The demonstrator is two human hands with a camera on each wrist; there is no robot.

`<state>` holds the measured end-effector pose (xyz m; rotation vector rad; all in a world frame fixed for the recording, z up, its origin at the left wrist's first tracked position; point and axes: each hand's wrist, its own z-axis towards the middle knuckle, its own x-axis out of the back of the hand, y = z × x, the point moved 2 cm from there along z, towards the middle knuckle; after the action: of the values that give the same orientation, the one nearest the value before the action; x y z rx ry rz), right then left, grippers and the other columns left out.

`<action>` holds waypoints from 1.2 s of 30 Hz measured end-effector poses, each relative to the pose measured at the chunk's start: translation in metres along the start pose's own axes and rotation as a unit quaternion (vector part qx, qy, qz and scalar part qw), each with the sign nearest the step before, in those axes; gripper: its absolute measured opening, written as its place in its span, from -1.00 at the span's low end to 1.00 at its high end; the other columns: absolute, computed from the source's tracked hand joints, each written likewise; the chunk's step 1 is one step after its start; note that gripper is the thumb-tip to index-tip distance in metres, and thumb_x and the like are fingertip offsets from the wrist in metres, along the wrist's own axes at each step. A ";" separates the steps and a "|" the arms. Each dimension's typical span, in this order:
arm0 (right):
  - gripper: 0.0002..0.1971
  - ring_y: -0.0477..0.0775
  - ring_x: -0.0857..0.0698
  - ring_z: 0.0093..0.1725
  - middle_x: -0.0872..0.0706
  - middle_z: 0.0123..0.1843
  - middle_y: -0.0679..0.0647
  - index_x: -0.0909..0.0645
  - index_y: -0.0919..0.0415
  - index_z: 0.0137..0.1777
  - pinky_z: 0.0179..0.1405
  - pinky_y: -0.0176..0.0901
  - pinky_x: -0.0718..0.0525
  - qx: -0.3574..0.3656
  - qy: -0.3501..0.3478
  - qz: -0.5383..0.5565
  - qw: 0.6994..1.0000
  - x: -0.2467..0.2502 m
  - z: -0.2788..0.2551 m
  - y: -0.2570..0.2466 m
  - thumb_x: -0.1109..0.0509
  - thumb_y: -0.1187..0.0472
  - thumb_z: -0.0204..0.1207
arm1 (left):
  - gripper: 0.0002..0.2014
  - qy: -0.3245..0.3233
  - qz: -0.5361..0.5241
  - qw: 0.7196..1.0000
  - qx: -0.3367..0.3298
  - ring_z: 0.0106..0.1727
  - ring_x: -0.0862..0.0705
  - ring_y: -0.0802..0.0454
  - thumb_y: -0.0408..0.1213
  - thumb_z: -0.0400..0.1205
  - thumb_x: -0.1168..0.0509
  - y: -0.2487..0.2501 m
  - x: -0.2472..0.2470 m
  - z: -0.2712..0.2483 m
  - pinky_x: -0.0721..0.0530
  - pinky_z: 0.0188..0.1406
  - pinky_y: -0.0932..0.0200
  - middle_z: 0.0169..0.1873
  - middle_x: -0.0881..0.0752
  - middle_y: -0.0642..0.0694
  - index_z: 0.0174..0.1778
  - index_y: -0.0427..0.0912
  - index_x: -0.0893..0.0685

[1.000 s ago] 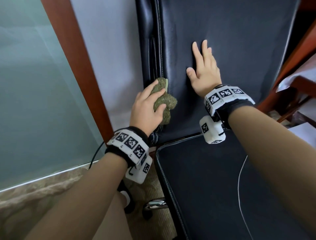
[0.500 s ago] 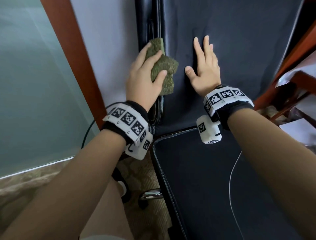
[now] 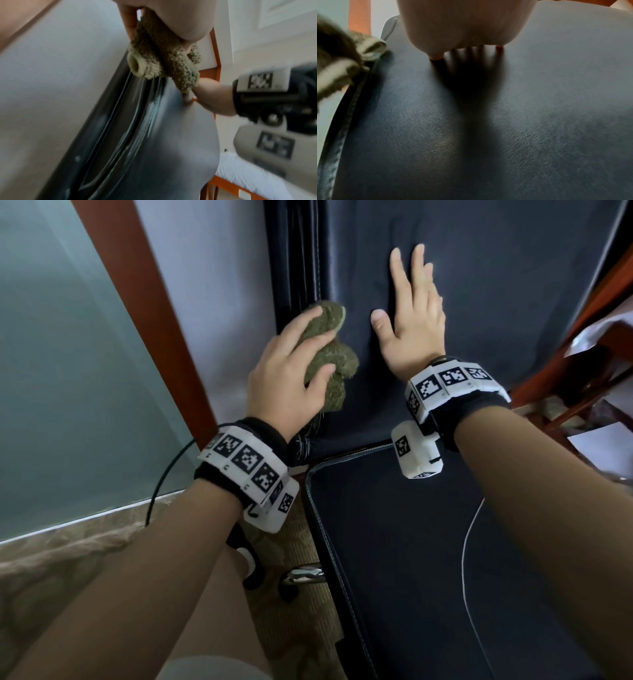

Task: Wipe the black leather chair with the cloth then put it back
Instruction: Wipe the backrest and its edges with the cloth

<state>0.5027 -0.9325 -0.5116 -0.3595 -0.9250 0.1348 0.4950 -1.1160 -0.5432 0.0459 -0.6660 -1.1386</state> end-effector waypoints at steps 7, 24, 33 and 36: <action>-0.37 0.21 0.08 0.65 0.13 0.69 0.12 0.07 0.05 0.65 0.56 0.24 0.04 0.002 0.002 -0.006 1.000 -0.001 -0.001 0.001 -0.10 0.02 0.65 | -0.62 0.021 -0.087 0.993 0.072 0.49 -0.32 -0.03 -0.35 0.55 -0.35 0.002 -0.001 0.004 -0.26 0.51 0.26 0.47 -0.34 -0.33 0.31 -0.27 -0.61; -0.36 0.20 0.09 0.65 0.13 0.69 0.10 0.06 0.02 0.65 0.56 0.24 0.08 0.001 -0.003 0.004 1.000 -0.001 -0.002 0.001 -0.09 0.05 0.62 | -0.55 0.087 -0.107 0.977 0.164 0.39 -0.49 -0.17 -0.21 0.53 -0.29 0.005 -0.024 0.001 -0.39 0.42 0.12 0.33 -0.51 -0.34 0.31 -0.35 -0.56; -0.37 0.17 0.10 0.65 0.13 0.69 0.07 0.06 0.00 0.65 0.56 0.22 0.08 -0.004 -0.002 0.006 1.000 0.002 -0.005 -0.002 -0.09 0.06 0.62 | -0.54 0.015 -0.106 0.970 0.219 0.38 -0.46 -0.13 -0.33 0.49 -0.39 -0.002 -0.027 -0.045 -0.41 0.41 0.02 0.36 -0.50 -0.23 0.33 -0.26 -0.56; -0.37 0.18 0.10 0.65 0.13 0.69 0.08 0.06 0.01 0.65 0.56 0.22 0.09 -0.003 -0.004 0.007 1.000 0.002 -0.005 -0.002 -0.09 0.05 0.62 | -0.57 0.056 -0.112 0.974 0.190 0.38 -0.41 -0.01 -0.31 0.49 -0.37 0.001 -0.013 -0.028 -0.32 0.40 0.17 0.39 -0.47 -0.14 0.31 -0.20 -0.62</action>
<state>0.5075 -0.9347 -0.5118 -0.3723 -0.9311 0.1464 0.5066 -1.1129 -0.5713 0.5198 -0.7840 -1.1994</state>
